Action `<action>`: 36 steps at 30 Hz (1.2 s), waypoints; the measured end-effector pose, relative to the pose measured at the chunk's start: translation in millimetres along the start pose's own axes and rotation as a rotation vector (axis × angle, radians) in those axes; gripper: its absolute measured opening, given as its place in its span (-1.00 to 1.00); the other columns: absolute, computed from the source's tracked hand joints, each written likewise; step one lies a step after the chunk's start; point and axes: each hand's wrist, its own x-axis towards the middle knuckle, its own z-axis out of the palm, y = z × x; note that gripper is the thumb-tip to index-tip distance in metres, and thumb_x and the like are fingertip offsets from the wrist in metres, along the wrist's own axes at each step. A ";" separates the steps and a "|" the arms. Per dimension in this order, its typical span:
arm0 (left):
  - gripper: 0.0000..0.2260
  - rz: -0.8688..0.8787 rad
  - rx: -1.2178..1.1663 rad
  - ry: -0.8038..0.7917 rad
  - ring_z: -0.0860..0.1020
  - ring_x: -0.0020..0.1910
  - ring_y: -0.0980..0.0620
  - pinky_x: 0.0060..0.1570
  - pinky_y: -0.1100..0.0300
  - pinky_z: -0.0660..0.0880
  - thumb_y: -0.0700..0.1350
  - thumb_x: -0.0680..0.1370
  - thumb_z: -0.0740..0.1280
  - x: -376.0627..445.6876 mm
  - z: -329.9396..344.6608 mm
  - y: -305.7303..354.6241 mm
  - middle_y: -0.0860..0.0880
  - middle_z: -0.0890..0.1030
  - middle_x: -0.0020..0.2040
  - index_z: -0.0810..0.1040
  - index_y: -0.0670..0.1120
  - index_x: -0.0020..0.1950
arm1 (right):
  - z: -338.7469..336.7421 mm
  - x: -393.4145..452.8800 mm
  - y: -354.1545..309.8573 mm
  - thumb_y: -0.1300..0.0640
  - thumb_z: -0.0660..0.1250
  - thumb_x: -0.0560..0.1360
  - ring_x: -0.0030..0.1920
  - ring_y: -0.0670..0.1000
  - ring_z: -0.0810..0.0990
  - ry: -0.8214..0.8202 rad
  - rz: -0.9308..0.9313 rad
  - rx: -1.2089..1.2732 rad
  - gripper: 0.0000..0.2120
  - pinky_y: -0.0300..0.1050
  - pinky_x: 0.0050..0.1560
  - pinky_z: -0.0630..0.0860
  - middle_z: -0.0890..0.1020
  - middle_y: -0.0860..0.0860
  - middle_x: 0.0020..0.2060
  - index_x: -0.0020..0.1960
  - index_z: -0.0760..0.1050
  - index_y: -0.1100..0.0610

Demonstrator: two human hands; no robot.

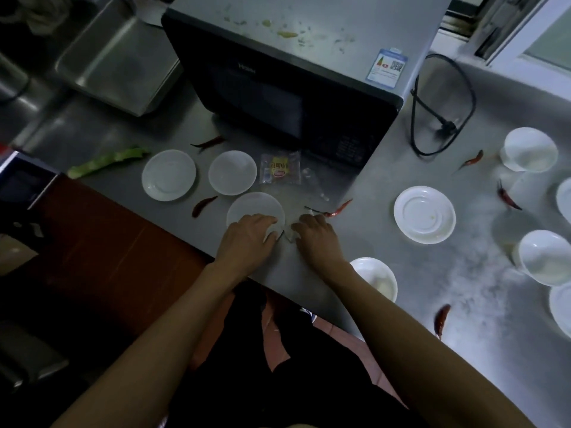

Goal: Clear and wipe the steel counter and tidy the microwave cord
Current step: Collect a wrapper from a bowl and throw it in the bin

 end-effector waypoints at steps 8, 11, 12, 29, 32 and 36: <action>-0.59 0.168 0.029 0.023 0.56 0.08 -0.18 0.00 -0.07 0.52 0.02 0.52 0.10 50.5 -11.1 -13.6 -0.14 0.63 0.12 0.59 -0.12 0.20 | -13.0 13.0 -0.8 0.36 0.36 0.44 0.12 0.15 0.57 0.071 0.096 0.070 -0.68 0.06 0.08 0.57 0.64 0.10 0.11 0.14 0.64 0.12; -0.67 0.217 0.061 0.033 0.51 0.17 -0.13 0.08 -0.09 0.47 -0.03 0.57 0.21 73.3 -23.5 -18.8 -0.10 0.59 0.23 0.54 -0.08 0.28 | -23.9 19.3 -2.2 0.37 0.35 0.44 0.12 0.13 0.56 0.137 0.146 0.080 -0.66 0.05 0.06 0.59 0.63 0.06 0.14 0.15 0.65 0.11; -0.67 0.233 0.070 0.043 0.49 0.22 -0.11 0.13 -0.09 0.44 -0.04 0.58 0.24 80.8 -27.7 -20.3 -0.07 0.57 0.28 0.51 -0.07 0.33 | -26.6 22.3 -2.8 0.38 0.36 0.43 0.11 0.14 0.57 0.168 0.160 0.097 -0.67 0.06 0.04 0.59 0.64 0.07 0.12 0.13 0.65 0.11; -0.64 0.244 0.235 0.040 0.48 0.23 -0.07 0.21 -0.08 0.23 -0.02 0.54 0.24 197.8 -47.3 -44.0 -0.01 0.58 0.22 0.47 0.02 0.33 | -51.6 68.5 -16.7 0.37 0.37 0.47 0.04 0.22 0.59 0.368 0.234 0.156 -0.79 0.09 -0.06 0.62 0.65 0.16 0.05 0.06 0.65 0.21; -0.69 0.246 0.227 0.011 0.51 0.19 -0.08 0.18 -0.06 0.23 -0.02 0.57 0.21 206.9 -49.3 -47.6 -0.02 0.61 0.18 0.50 0.01 0.29 | -52.6 72.0 -17.3 0.38 0.38 0.45 0.02 0.21 0.59 0.372 0.253 0.170 -0.77 0.08 -0.06 0.61 0.65 0.16 0.03 0.06 0.66 0.21; -0.76 0.264 0.222 0.000 0.53 0.13 -0.09 0.13 -0.05 0.23 -0.02 0.57 0.21 212.0 -48.8 -51.6 -0.02 0.64 0.11 0.53 0.01 0.20 | -53.4 76.9 -19.9 0.38 0.38 0.45 0.02 0.21 0.59 0.356 0.273 0.185 -0.77 0.08 -0.09 0.61 0.65 0.15 0.03 0.06 0.66 0.20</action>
